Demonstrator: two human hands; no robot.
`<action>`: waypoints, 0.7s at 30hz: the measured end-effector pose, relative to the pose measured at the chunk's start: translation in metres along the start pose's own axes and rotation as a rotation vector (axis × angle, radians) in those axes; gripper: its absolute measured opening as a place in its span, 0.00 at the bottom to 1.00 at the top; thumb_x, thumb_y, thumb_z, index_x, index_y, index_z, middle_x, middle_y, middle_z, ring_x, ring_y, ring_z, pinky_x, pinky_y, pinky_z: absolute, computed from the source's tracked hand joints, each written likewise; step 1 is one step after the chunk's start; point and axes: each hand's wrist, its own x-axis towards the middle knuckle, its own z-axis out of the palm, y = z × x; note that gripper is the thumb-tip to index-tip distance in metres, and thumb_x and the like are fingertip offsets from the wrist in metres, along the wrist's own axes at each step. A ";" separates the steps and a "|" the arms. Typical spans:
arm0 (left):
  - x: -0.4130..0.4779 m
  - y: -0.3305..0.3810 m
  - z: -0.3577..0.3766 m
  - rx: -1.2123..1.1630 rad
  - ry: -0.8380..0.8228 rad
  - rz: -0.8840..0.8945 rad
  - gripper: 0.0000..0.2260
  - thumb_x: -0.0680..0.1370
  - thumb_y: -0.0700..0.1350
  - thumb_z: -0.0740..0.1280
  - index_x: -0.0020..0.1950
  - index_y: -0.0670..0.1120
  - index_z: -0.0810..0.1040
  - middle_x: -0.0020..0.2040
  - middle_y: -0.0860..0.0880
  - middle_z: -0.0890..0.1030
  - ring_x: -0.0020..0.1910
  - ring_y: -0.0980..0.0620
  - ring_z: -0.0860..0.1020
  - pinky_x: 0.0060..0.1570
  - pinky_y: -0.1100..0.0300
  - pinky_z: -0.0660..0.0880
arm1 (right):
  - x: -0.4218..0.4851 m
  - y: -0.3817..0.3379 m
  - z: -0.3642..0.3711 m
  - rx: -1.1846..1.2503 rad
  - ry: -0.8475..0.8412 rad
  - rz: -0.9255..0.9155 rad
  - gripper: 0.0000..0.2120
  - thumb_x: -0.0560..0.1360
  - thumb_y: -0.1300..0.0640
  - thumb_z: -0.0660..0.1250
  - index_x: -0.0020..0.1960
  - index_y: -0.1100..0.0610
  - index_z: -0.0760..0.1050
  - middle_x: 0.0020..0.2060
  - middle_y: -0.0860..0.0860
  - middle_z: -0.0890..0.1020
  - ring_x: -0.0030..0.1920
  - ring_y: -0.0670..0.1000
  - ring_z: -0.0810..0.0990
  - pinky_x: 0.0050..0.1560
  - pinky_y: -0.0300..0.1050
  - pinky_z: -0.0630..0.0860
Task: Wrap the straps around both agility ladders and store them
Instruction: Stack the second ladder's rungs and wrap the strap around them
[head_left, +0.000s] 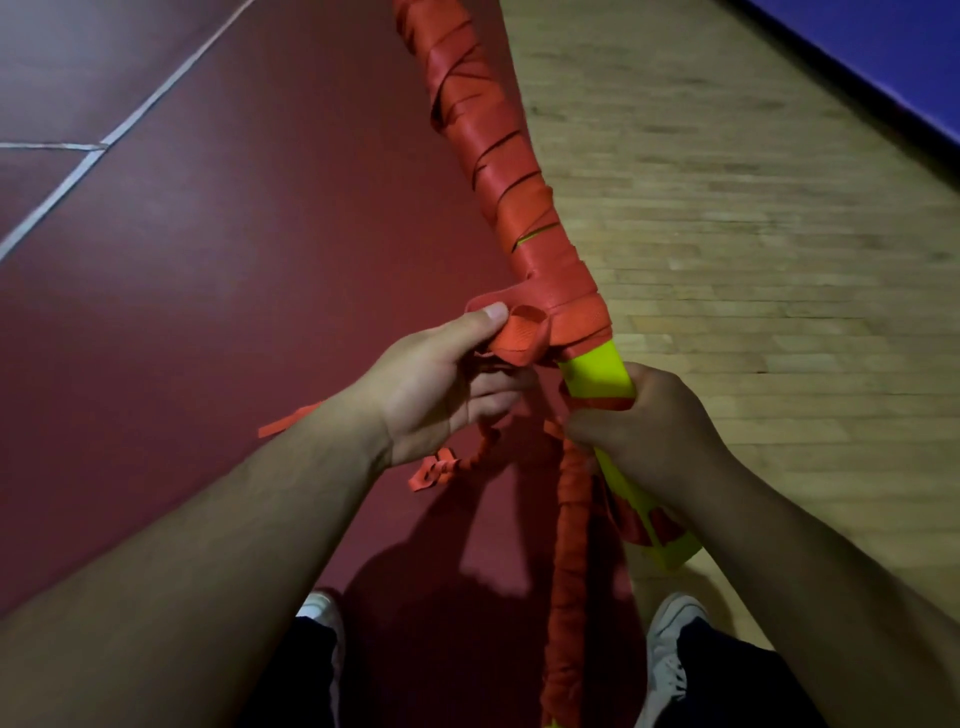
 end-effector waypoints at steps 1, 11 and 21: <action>0.000 0.001 -0.002 0.017 0.005 0.005 0.10 0.73 0.52 0.67 0.50 0.47 0.79 0.37 0.50 0.81 0.36 0.54 0.81 0.46 0.59 0.78 | 0.000 0.001 0.000 -0.017 -0.014 -0.007 0.06 0.67 0.61 0.75 0.41 0.53 0.80 0.28 0.50 0.83 0.26 0.47 0.81 0.26 0.35 0.72; 0.002 -0.001 -0.004 -0.007 -0.059 0.041 0.06 0.81 0.38 0.61 0.51 0.48 0.76 0.36 0.54 0.82 0.36 0.56 0.83 0.44 0.61 0.82 | 0.000 0.002 0.002 -0.016 -0.029 -0.021 0.07 0.68 0.59 0.76 0.44 0.53 0.81 0.31 0.50 0.85 0.28 0.47 0.82 0.28 0.35 0.74; 0.010 -0.008 -0.009 0.121 -0.021 -0.033 0.11 0.81 0.41 0.65 0.41 0.51 0.68 0.34 0.53 0.71 0.27 0.59 0.68 0.48 0.59 0.73 | 0.004 0.004 0.002 0.021 -0.030 0.016 0.05 0.68 0.62 0.74 0.42 0.56 0.81 0.27 0.50 0.82 0.26 0.48 0.80 0.27 0.38 0.73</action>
